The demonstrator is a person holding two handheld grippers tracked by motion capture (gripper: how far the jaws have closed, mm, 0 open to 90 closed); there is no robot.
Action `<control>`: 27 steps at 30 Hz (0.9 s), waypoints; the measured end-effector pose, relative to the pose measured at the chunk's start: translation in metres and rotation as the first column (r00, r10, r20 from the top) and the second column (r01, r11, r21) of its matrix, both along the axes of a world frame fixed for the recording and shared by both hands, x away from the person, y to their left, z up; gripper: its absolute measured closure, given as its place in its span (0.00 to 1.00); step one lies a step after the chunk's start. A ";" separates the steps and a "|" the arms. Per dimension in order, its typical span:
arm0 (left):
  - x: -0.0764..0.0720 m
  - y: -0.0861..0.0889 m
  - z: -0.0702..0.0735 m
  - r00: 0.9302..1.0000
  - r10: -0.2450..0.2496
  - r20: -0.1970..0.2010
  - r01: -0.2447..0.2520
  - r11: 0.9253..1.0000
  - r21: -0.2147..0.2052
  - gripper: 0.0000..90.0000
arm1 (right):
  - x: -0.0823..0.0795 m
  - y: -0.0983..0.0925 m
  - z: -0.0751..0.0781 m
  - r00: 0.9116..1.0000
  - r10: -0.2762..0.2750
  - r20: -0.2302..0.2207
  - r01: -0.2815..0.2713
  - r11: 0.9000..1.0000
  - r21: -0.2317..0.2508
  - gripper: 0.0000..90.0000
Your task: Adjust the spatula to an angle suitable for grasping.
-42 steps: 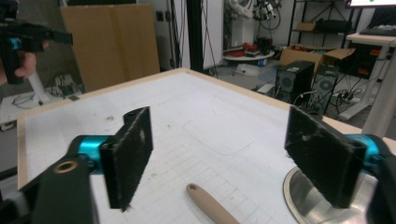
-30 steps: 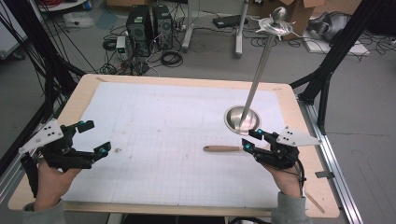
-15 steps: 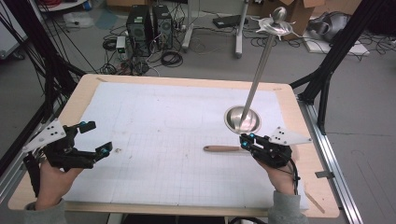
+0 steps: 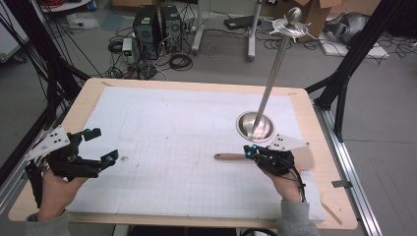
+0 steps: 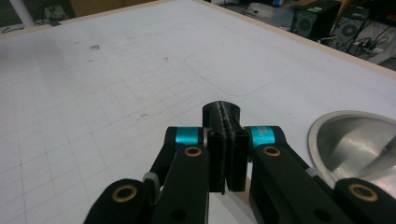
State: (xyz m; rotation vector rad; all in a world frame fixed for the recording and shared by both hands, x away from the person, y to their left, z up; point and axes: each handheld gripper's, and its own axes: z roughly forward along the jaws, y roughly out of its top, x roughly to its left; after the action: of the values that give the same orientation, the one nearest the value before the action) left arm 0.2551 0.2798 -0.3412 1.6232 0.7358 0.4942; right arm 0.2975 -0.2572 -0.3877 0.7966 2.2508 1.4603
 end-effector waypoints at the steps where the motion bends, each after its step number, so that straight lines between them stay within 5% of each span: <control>1: 0.000 0.000 0.000 1.000 0.000 0.000 0.000 1.000 0.002 0.02 | 0.002 0.001 -0.002 1.000 0.002 -0.003 -0.002 1.000 0.002 0.99; 27: 0.001 0.000 -0.002 1.000 -0.001 -0.008 0.001 1.000 0.000 0.02 | 0.017 0.010 -0.034 0.995 0.051 -0.089 -0.052 0.999 -0.011 0.99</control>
State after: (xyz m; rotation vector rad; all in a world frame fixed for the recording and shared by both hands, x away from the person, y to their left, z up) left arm 0.2560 0.2797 -0.3430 1.6261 0.7412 0.4872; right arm 0.3150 -0.2469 -0.4216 0.8199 2.3604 1.4584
